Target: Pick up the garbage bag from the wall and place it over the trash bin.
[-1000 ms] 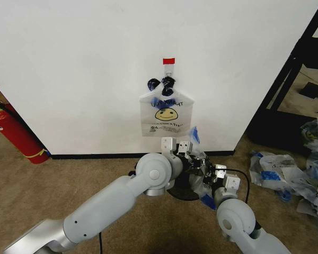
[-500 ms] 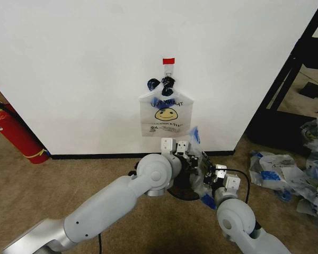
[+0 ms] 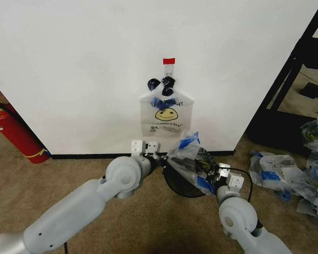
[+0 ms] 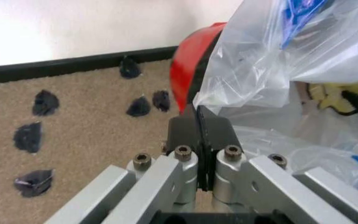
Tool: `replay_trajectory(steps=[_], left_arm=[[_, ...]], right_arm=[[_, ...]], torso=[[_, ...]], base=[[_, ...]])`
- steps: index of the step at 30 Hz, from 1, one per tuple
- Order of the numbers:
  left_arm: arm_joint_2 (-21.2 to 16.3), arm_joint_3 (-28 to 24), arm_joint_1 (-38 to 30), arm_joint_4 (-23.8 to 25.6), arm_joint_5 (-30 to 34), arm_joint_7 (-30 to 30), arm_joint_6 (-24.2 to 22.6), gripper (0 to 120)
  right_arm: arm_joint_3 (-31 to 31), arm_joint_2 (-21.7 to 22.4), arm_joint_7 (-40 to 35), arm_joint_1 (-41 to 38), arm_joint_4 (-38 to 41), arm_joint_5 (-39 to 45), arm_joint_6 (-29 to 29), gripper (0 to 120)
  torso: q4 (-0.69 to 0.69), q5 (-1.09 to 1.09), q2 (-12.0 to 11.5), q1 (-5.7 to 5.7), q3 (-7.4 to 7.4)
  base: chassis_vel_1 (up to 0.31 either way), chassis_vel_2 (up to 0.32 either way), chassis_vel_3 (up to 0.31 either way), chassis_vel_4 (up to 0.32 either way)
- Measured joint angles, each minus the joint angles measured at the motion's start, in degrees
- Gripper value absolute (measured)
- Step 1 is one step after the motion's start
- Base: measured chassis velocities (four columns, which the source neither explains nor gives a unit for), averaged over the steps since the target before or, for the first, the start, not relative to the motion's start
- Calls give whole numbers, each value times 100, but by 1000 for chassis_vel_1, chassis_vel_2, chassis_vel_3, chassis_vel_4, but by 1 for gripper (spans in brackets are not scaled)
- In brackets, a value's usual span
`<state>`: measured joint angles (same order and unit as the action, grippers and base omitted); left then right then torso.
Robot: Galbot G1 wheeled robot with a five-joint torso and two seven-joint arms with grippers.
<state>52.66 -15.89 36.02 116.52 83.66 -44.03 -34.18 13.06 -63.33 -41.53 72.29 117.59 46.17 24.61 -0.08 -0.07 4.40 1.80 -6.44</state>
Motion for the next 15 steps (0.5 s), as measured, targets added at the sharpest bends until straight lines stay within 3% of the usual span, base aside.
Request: replay_trajectory(steps=[10, 15], left_arm=[[-349, 259, 256, 490, 58, 23, -119, 0], [-327, 343, 407, 391, 47, 67, -142, 0]], right_arm=[[78, -24, 24, 55, 28, -16, -43, 0], [94, -37, 53, 84, 114, 80, -87, 0]], torso=[[0, 2, 0, 0, 0], [0, 1, 0, 0, 0]], base=[[0, 0, 0, 0], [0, 0, 0, 0]])
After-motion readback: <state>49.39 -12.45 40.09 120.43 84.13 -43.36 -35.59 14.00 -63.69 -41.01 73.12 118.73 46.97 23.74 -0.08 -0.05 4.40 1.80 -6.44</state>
